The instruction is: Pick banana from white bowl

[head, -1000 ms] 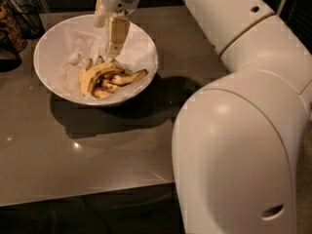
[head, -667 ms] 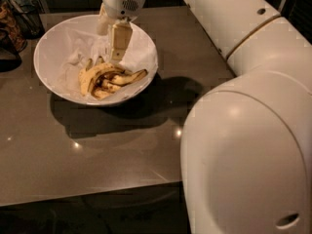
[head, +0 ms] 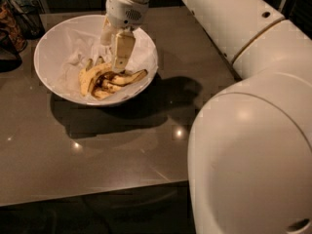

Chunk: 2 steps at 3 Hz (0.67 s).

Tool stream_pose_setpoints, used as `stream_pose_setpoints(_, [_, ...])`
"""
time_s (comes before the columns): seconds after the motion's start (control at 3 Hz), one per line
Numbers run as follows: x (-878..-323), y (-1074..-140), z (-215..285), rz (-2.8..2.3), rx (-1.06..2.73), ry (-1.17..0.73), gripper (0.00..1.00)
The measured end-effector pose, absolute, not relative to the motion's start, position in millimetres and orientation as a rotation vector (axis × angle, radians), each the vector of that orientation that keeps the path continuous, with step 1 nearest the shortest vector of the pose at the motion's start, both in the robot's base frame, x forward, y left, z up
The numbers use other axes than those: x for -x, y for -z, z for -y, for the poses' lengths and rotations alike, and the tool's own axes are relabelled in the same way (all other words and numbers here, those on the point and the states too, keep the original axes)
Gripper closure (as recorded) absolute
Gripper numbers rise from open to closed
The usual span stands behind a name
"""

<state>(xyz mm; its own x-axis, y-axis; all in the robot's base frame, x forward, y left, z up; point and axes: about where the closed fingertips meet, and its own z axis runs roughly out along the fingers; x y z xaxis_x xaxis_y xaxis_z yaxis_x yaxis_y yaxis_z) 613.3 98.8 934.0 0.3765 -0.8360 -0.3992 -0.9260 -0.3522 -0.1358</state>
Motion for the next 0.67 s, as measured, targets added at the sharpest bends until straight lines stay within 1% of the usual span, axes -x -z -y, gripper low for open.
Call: stream_pose_setpoints(0.67, [-622.3, -932.7, -100.8, -1.514, 2.330, -0.358, 0.37])
